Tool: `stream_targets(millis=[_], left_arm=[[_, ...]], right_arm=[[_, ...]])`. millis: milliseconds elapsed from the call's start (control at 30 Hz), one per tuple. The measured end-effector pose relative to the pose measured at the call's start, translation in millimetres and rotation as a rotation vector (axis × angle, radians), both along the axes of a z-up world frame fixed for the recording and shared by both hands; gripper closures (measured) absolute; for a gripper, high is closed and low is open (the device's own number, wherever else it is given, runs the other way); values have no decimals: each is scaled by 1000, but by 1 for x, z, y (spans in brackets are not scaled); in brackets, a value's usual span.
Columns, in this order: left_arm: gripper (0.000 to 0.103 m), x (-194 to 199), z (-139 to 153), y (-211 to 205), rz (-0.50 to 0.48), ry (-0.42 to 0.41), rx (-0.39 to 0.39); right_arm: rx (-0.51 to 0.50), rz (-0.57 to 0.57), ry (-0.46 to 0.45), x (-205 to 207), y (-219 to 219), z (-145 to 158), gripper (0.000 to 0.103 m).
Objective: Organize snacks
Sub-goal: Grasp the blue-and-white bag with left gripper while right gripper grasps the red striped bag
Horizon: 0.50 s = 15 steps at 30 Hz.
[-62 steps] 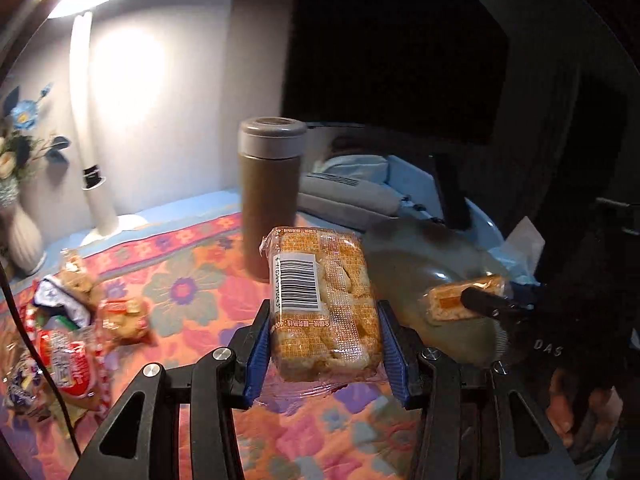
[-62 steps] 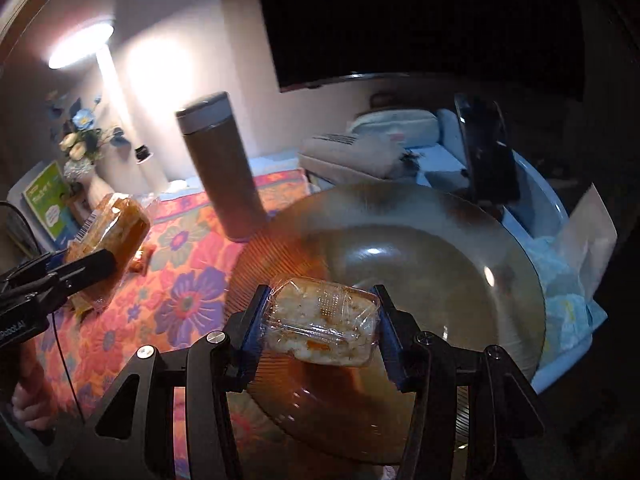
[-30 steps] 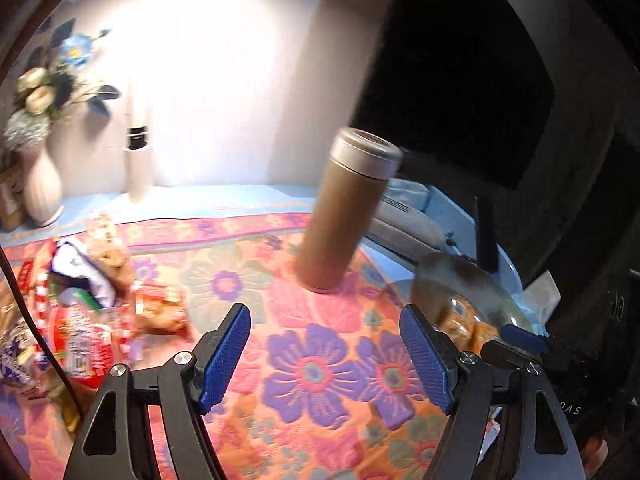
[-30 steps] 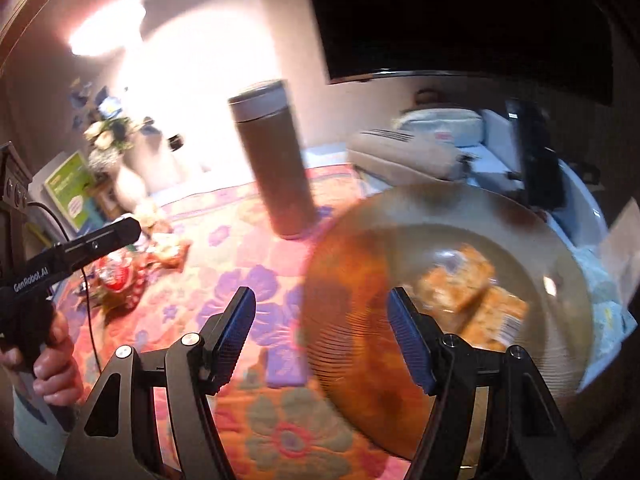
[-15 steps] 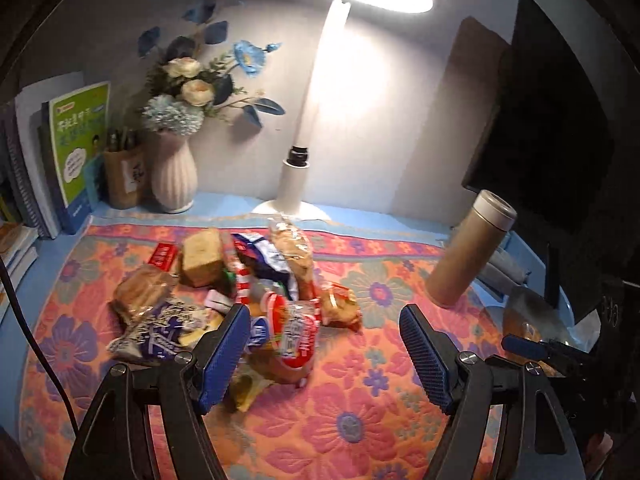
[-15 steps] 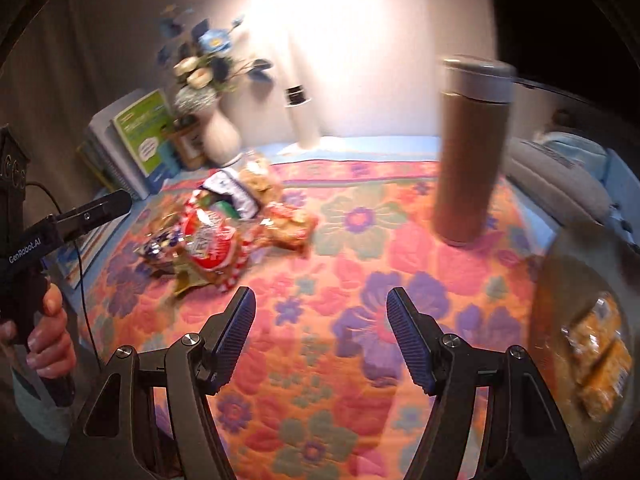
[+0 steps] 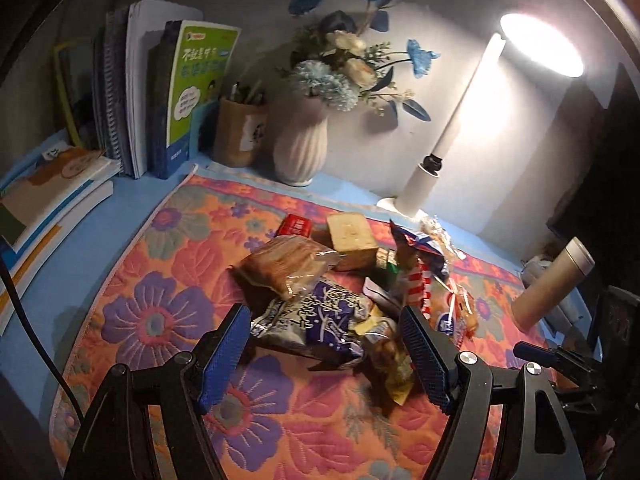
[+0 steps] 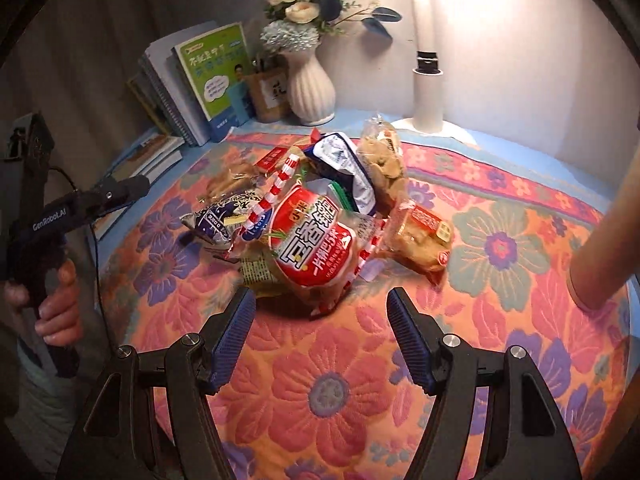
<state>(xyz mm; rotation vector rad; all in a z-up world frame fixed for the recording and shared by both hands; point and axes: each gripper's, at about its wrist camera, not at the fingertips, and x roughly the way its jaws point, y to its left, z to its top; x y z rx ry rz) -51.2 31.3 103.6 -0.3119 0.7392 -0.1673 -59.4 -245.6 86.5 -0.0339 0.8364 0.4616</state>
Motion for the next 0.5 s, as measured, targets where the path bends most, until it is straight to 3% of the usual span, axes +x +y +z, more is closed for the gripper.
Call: stream_targets(millis=[200, 400, 500], left_arm=[[28, 33, -32, 16, 28, 92, -103], [28, 67, -55, 3, -18, 143, -104], [28, 81, -65, -4, -38, 167, -95]], right_arm=[[-105, 143, -49, 23, 29, -6, 29], [-200, 228, -111, 44, 41, -14, 26], [-194, 250, -101, 58, 40, -20, 26]])
